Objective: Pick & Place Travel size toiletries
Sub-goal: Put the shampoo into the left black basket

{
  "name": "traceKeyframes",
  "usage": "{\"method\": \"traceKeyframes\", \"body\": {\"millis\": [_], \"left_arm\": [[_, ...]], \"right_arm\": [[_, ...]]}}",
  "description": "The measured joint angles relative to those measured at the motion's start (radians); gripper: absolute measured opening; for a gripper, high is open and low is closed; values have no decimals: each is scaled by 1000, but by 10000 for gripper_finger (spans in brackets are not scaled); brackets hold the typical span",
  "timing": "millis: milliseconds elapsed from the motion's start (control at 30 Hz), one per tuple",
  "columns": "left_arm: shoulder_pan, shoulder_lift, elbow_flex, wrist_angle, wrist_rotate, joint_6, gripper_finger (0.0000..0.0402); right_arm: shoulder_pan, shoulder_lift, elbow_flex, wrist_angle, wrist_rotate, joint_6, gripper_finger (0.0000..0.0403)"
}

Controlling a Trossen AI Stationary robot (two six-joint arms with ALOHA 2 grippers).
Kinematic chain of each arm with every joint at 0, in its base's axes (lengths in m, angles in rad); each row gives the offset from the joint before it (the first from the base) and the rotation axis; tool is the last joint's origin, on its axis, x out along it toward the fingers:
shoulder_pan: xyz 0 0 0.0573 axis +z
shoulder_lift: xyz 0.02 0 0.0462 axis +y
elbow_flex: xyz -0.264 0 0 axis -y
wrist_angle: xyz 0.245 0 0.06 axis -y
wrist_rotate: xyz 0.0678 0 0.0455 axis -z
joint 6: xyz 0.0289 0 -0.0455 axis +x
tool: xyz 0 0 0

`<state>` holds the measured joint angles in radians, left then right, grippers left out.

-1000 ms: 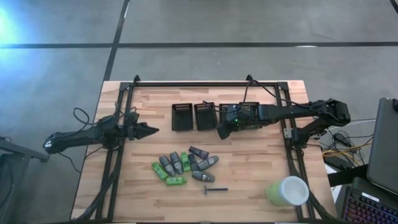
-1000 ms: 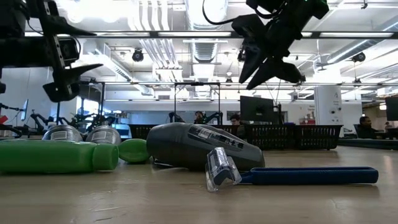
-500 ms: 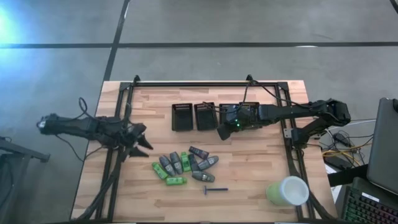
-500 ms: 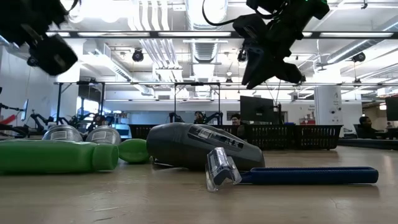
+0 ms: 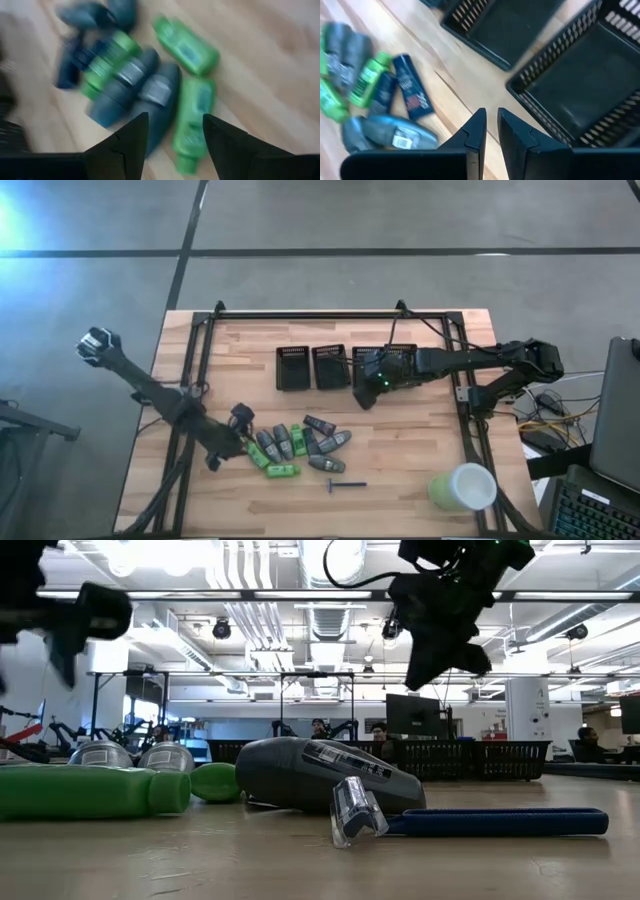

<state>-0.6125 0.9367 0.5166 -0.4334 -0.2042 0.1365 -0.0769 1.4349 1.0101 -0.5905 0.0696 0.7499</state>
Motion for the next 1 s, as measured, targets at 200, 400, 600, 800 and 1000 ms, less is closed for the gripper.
{"method": "traceKeyframes", "body": {"millis": [200,400,600,800,1000], "left_arm": [[-8,190,80,1,42,-50,193],[-7,341,130,11,149,-24,193],[-5,425,143,15,189,-105,193],[-5,425,173,13,183,-108,193],[-5,392,177,6,153,-71,193]], "right_arm": [[0,0,0,-82,1,-48,64],[-4,0,0,-87,8,-83,85],[-11,-1,0,-86,10,-100,104],[-11,-1,0,-86,10,-107,121],[-11,-1,0,-85,11,-107,138]]}}
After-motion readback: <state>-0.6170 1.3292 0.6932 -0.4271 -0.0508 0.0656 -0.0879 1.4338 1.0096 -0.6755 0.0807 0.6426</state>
